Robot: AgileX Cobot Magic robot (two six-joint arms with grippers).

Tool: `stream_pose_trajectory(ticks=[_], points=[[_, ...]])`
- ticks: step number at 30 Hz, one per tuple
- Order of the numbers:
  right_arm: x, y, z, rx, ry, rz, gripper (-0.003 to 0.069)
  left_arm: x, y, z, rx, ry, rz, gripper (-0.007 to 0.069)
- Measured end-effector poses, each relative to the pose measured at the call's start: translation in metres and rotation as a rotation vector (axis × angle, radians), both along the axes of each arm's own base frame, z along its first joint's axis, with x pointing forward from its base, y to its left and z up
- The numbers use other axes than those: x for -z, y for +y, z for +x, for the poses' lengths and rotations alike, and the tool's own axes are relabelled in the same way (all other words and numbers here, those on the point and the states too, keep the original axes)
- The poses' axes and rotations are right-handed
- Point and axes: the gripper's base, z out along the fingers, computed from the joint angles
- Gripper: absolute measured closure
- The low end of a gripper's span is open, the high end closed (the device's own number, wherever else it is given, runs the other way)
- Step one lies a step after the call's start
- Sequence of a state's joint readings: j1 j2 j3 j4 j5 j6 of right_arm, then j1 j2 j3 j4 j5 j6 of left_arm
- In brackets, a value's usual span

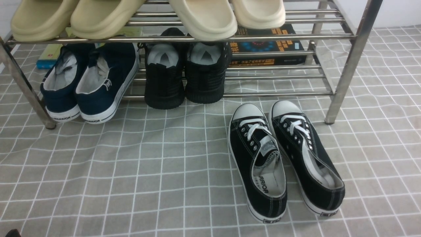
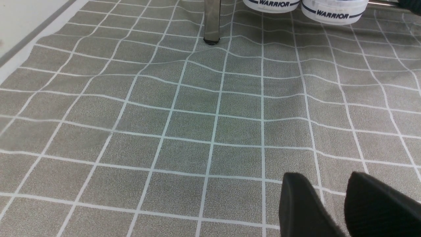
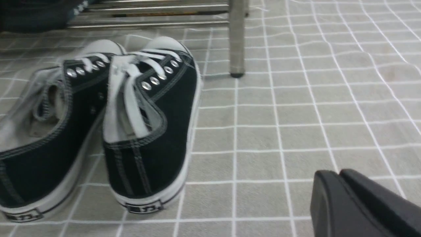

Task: Take the shoes off the shelf with your hand from the grey coffee tablecloth.

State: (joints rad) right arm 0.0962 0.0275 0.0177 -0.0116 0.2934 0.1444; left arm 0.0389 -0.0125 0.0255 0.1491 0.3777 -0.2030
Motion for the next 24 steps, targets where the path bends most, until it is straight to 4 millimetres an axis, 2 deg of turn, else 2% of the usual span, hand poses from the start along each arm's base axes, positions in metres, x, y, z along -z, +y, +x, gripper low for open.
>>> stream_pose_trajectory(ticks=[4, 12, 24], points=[[0.0039, -0.0032, -0.0028, 0.053, 0.015, -0.006, 0.0613, 0.0, 0.0, 0.0, 0.0, 0.0, 0.0, 0.0385], [0.0049, -0.0023, -0.0042, 0.023, 0.046, -0.078, 0.0603, 0.0, 0.0, 0.0, 0.0, 0.0, 0.0, 0.0385], [0.0051, -0.0019, -0.0043, 0.018, 0.047, -0.078, 0.0594, 0.0, 0.0, 0.0, 0.0, 0.0, 0.0, 0.0385]])
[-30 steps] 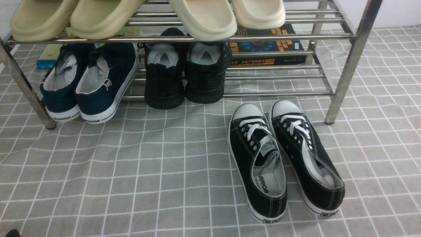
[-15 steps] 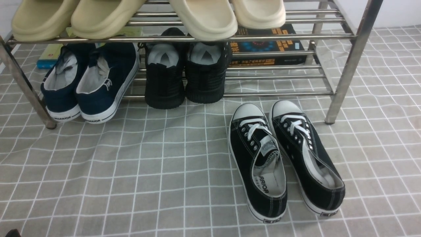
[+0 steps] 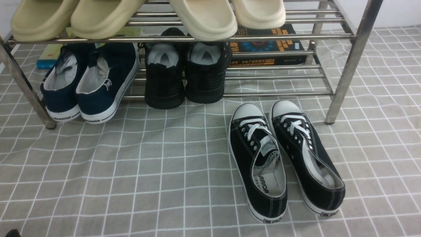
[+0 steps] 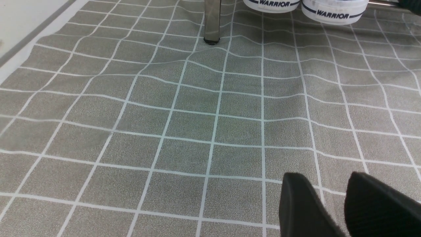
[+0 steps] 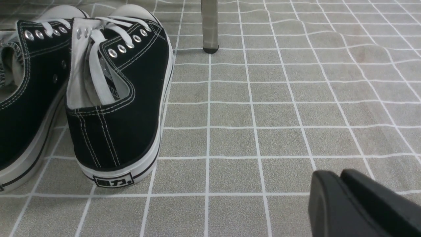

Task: Take the shoes off the shelf with your hand from the grey coffee tablecloth.

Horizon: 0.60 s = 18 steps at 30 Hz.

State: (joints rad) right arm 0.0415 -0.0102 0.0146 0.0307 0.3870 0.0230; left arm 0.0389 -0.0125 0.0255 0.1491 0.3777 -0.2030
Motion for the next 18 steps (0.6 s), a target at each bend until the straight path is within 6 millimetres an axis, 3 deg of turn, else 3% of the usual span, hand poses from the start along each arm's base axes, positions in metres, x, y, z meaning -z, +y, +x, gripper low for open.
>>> stream_pose_trajectory(ticks=[18], points=[[0.0, 0.0, 0.0, -0.001, 0.0, -0.002, 0.0568, 0.0, 0.0, 0.0, 0.0, 0.0, 0.0, 0.0385]])
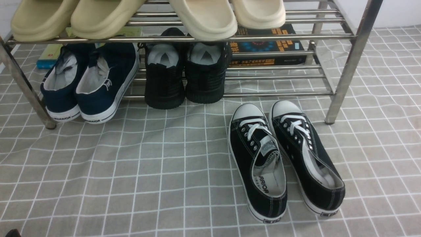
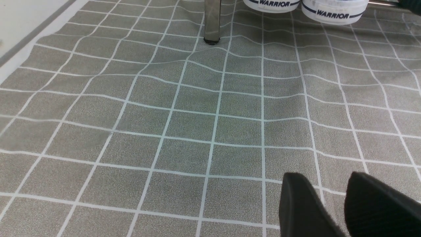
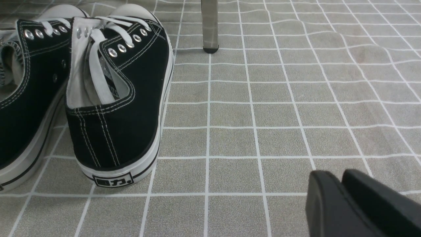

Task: Take the shoes off the shelf with your hand from the grey coffee tablecloth.

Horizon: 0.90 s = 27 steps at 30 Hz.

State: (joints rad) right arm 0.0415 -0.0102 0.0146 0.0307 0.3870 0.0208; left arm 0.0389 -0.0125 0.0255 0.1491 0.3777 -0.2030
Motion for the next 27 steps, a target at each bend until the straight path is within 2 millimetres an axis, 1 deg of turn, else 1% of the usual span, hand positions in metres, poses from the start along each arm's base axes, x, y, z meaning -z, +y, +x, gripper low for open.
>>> stream_pose_trajectory(ticks=[27], points=[[0.0, 0.0001, 0.0, 0.0, 0.0, 0.002, 0.0535, 0.0, 0.0, 0.0, 0.0, 0.0, 0.0, 0.0385]])
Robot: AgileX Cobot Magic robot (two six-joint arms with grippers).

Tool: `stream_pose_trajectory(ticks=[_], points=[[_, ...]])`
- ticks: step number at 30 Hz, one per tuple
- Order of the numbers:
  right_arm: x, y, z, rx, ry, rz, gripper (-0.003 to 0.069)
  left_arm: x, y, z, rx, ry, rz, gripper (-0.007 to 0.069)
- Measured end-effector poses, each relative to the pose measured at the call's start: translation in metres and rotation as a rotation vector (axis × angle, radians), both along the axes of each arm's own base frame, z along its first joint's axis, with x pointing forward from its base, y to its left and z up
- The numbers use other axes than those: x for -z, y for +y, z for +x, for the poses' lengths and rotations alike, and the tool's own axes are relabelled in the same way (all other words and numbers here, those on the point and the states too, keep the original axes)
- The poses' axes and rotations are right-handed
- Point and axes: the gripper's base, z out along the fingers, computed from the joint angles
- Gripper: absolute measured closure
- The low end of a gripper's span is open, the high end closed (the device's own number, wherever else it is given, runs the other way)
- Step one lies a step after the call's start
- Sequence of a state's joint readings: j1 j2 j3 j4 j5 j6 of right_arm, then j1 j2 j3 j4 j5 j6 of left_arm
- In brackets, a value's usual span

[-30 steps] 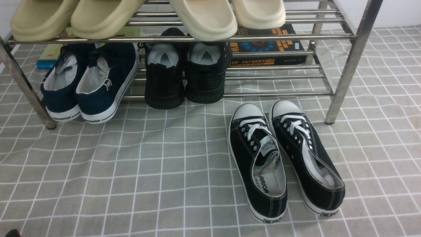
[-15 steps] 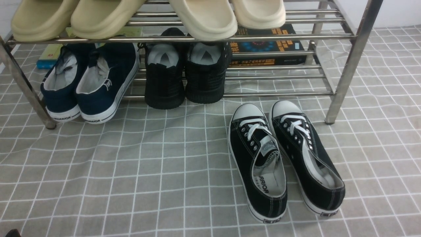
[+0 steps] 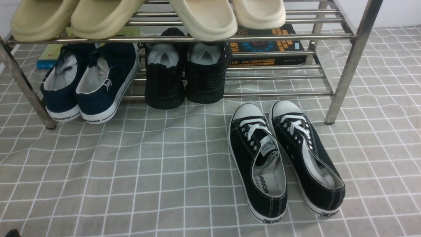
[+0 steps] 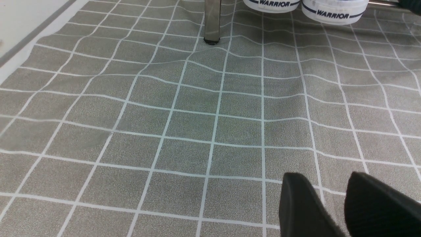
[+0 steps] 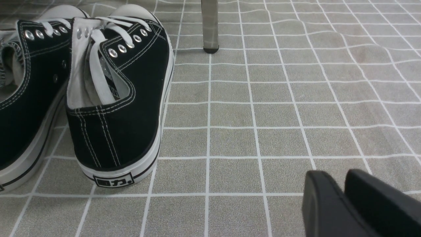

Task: Take the shoes off the shelf with your hand from the grey coffee tablecloth.

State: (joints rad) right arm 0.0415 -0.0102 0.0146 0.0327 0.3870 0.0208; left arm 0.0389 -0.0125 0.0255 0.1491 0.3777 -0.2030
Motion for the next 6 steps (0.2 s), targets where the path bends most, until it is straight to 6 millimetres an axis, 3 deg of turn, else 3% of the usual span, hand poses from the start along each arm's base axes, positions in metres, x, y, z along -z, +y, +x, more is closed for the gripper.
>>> stream_pose_trajectory(ticks=[6], points=[[0.0, 0.0, 0.0, 0.0, 0.0, 0.0, 0.0529, 0.0, 0.0, 0.0, 0.0, 0.0, 0.0, 0.0385]])
